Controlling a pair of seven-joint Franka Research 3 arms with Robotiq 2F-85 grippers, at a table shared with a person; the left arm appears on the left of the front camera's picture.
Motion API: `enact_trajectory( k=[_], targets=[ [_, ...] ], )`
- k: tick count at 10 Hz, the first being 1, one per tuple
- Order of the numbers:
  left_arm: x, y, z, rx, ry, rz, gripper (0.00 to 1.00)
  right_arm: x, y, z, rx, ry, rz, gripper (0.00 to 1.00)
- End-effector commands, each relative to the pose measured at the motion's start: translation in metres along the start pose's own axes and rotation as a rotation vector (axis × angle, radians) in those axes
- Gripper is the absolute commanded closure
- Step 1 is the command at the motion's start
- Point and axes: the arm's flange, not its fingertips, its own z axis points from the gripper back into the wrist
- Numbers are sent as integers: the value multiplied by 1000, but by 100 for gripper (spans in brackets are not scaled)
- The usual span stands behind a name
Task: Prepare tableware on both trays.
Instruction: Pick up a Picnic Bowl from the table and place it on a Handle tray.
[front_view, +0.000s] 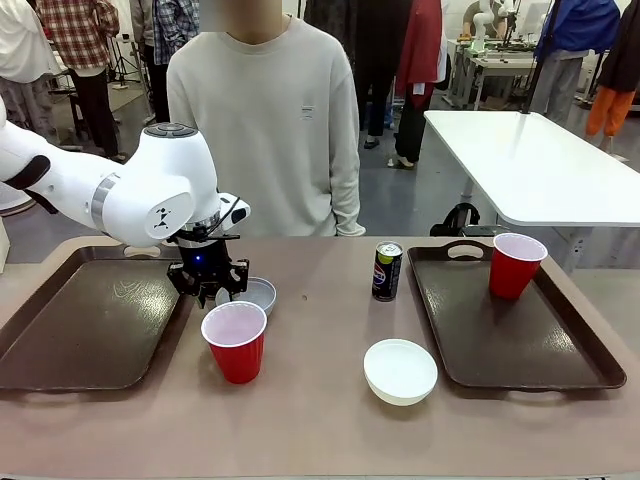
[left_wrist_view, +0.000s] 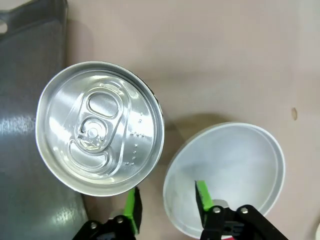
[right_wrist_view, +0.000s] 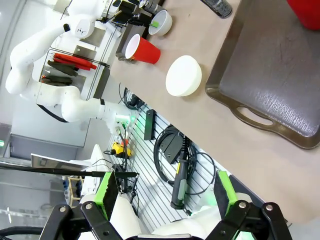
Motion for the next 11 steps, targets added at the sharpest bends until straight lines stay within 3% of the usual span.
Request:
enact_trajectory(
  k=[1, 2, 3, 4, 6, 8, 10, 11],
  targets=[
    [-3, -5, -6, -1, -25, 64, 100, 1, 0, 0, 8, -5, -2, 0],
    [-3, -4, -4, -3, -25, 66, 100, 1, 0, 0, 8, -5, -2, 0],
    [-2, -2, -3, -7, -25, 72, 93, 1, 0, 0, 8, -5, -2, 0],
    [-2, 1, -3, 20, -22, 92, 100, 1, 0, 0, 8, -5, -2, 0],
    [-1, 7, 2, 21, -30, 111, 100, 1, 0, 0, 8, -5, -2, 0],
    [-6, 31, 38, -16, -74, 152, 100, 1, 0, 0, 8, -5, -2, 0],
    [-34, 84, 102, -130, 19, 112, 100, 1, 0, 0, 8, -5, -2, 0],
    [-77, 142, 153, -142, -16, 69, 100, 1, 0, 0, 8, -5, -2, 0]
  ],
)
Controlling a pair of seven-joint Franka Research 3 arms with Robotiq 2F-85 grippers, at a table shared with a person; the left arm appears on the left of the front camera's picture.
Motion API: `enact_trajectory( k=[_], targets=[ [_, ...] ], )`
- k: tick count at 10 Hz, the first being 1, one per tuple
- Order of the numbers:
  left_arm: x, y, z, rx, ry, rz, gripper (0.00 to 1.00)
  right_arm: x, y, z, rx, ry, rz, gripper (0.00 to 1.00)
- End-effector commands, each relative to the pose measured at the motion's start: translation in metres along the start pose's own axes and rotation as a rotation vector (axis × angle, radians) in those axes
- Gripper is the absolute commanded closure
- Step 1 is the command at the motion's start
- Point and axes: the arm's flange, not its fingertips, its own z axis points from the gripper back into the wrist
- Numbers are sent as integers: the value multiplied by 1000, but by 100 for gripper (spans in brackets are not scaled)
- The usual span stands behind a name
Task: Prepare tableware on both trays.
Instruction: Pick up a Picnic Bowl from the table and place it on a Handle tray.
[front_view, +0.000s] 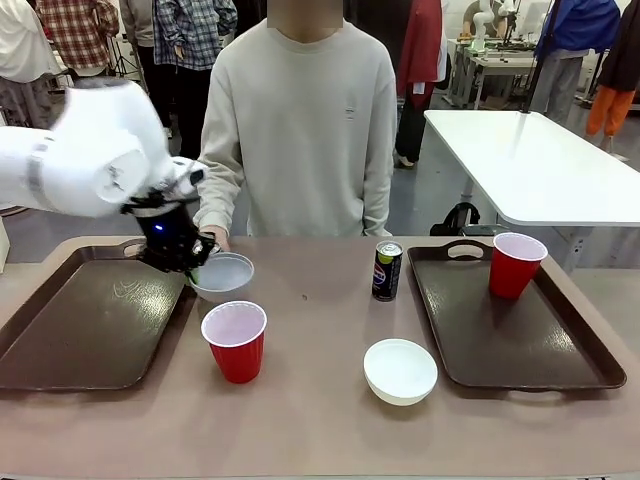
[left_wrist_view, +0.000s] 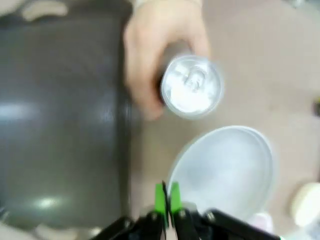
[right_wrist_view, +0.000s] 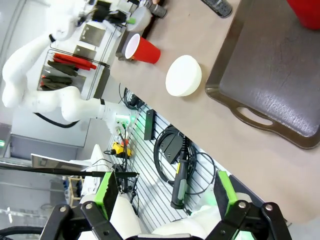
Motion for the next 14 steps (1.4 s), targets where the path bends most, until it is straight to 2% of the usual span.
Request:
enact_trajectory(
  k=[1, 2, 4, 6, 7, 13, 14],
  targets=[
    [-62, 107, 88, 7, -81, 3, 100, 1, 0, 0, 8, -5, -1, 0],
    [-73, 130, 91, 43, -74, 14, 100, 1, 0, 0, 8, -5, -1, 0],
    [-85, 146, 74, 54, -40, 29, 100, 1, 0, 0, 8, -5, -1, 0],
    [-83, 154, 73, 72, -34, 42, 100, 1, 0, 0, 8, -5, -1, 0],
    [-78, 154, 96, 44, -44, 50, 100, 1, 0, 0, 8, -5, -1, 0],
    [-78, 154, 96, 44, -44, 50, 100, 1, 0, 0, 8, -5, -1, 0],
    [-76, 155, 95, 53, -43, 53, 96, 1, 0, 0, 8, -5, -1, 0]
  ],
)
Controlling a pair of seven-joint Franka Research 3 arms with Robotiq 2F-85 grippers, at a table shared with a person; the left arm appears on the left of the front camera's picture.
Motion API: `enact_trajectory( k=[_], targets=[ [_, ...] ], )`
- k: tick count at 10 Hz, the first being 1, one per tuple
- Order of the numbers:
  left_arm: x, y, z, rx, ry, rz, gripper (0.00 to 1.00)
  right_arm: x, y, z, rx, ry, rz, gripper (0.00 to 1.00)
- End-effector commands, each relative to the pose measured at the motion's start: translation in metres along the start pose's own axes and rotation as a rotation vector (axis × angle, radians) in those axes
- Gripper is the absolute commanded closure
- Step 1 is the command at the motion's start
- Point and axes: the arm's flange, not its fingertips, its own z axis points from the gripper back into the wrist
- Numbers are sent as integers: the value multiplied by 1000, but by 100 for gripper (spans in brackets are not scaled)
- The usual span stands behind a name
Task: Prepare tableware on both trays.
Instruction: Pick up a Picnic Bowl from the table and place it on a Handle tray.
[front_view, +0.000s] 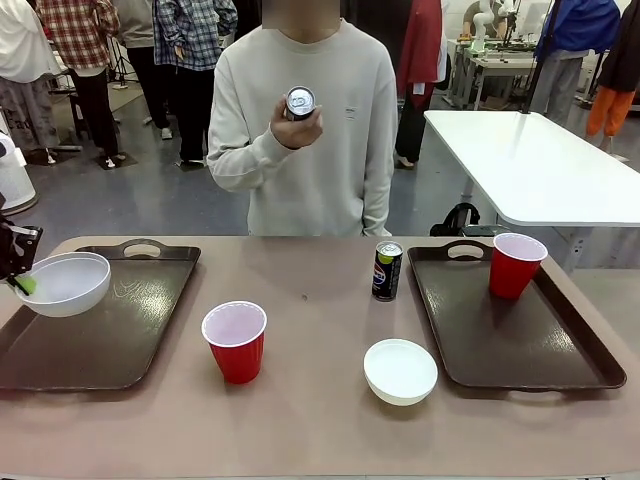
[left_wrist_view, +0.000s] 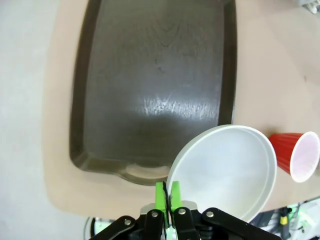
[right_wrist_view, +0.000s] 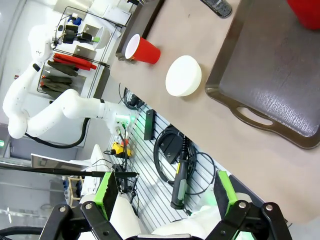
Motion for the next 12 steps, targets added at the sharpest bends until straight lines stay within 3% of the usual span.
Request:
enact_trajectory(
  k=[1, 4, 7, 8, 9, 10, 12],
  targets=[
    [19, -21, -14, 29, -38, 5, 96, 1, 0, 0, 8, -5, -2, 0],
    [52, -68, -36, 121, -98, -12, 96, 1, 0, 0, 8, -5, -2, 0],
    [65, -77, -48, 204, -8, -12, 96, 1, 0, 0, 8, -5, -2, 0],
    [58, -69, -44, 204, 73, -29, 96, 1, 0, 0, 8, -5, -2, 0],
    [23, -41, -19, 200, 127, -103, 96, 1, 0, 0, 8, -5, -2, 0],
    [-13, -17, 1, 222, 97, -159, 96, 1, 0, 0, 8, -5, -2, 0],
    [-17, -15, -8, 261, 124, -145, 96, 1, 0, 0, 8, -5, -2, 0]
  ],
)
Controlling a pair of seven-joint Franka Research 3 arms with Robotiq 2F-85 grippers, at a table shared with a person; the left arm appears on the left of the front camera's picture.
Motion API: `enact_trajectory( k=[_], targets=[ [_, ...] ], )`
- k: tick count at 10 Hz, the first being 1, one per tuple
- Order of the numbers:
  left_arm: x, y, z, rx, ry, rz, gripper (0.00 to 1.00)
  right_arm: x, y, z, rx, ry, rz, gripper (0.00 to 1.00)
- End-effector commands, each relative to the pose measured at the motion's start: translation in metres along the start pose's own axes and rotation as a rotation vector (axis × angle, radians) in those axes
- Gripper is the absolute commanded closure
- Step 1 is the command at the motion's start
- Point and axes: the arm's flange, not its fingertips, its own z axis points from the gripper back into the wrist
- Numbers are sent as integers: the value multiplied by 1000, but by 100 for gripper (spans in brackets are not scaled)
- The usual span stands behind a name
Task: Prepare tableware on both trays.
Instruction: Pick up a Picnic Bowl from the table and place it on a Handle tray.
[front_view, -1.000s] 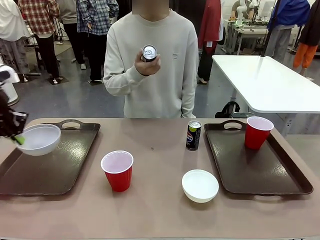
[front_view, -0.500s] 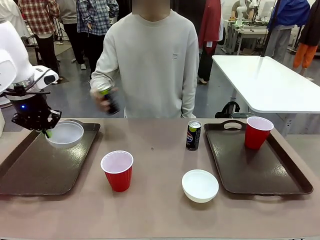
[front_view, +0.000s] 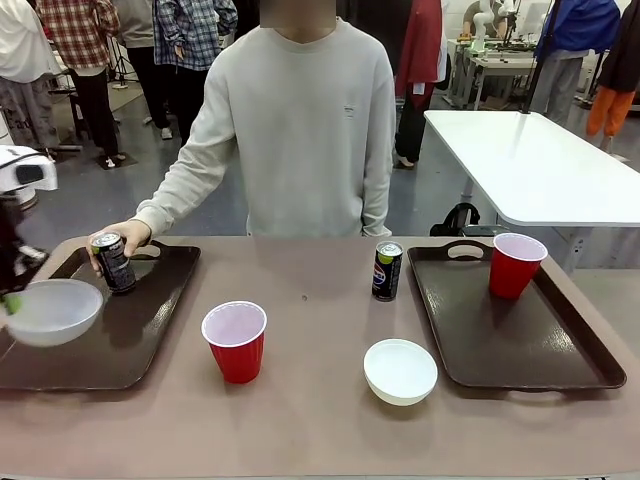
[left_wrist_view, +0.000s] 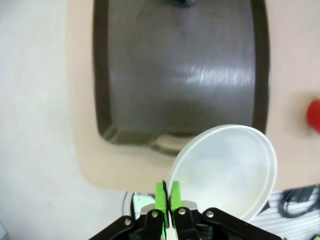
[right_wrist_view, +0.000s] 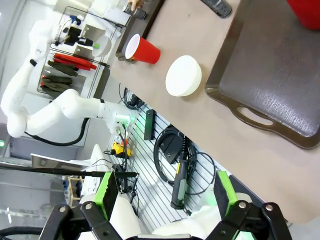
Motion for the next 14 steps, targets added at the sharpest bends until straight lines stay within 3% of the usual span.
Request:
enact_trajectory(
  k=[1, 4, 5, 6, 9, 11, 14],
  targets=[
    [-1, -7, -5, 41, -5, -23, 96, 1, 0, 0, 8, -5, -2, 0],
    [7, -9, -8, 59, -2, 10, 96, 1, 0, 0, 8, -5, -2, 0],
    [4, -8, 3, 51, -48, 7, 96, 1, 0, 0, 8, -5, -2, 0],
    [0, -7, -5, 27, 13, -17, 96, 1, 0, 0, 8, -5, -2, 0],
    [2, -7, -4, 24, 4, -13, 96, 1, 0, 0, 8, -5, -2, 0],
    [27, -21, -52, -50, 24, -13, 96, 1, 0, 0, 8, -5, -2, 0],
    [42, -23, -83, -72, -9, -36, 96, 1, 0, 0, 8, -5, -2, 0]
  ],
)
